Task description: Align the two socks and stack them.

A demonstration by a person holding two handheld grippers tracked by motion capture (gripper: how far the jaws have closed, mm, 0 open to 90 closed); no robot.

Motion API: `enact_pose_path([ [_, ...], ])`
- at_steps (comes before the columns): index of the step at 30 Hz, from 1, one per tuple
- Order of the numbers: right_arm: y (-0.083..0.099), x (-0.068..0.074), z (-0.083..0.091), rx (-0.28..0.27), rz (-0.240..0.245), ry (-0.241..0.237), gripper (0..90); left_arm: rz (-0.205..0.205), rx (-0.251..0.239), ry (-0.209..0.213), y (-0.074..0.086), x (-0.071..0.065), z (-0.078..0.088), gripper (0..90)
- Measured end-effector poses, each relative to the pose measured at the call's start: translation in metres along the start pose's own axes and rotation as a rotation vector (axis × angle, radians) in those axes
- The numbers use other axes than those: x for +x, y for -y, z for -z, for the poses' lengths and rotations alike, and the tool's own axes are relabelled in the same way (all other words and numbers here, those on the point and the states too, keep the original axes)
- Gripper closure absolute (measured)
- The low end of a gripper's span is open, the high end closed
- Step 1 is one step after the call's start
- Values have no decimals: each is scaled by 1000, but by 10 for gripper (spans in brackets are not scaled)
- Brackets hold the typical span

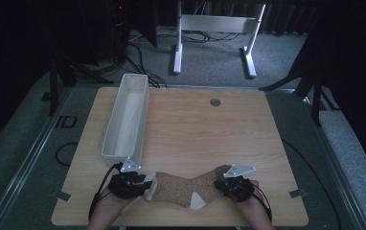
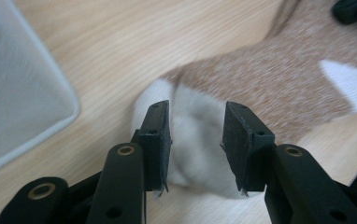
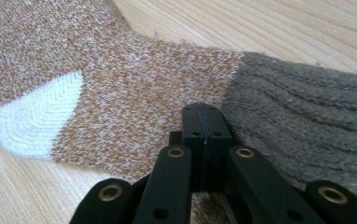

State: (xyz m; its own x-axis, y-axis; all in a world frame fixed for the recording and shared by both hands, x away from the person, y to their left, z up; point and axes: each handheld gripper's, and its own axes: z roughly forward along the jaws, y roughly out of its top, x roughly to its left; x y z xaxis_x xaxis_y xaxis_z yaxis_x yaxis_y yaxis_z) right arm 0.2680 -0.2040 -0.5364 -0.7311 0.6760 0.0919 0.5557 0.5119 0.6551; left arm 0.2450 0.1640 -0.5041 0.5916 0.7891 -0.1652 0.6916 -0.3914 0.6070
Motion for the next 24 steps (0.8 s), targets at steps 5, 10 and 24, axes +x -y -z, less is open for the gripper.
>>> enact_pose_path([
  [5, 0, 1, 0, 1, 3, 3, 900, 19, 38, 11, 6, 2, -16, 600],
  [10, 0, 1, 0, 2, 4, 5, 900, 12, 64, 0, 9, 2, -27, 574],
  [24, 0, 1, 0, 0, 4, 1, 900, -10, 27, 3, 3, -2, -12, 853],
])
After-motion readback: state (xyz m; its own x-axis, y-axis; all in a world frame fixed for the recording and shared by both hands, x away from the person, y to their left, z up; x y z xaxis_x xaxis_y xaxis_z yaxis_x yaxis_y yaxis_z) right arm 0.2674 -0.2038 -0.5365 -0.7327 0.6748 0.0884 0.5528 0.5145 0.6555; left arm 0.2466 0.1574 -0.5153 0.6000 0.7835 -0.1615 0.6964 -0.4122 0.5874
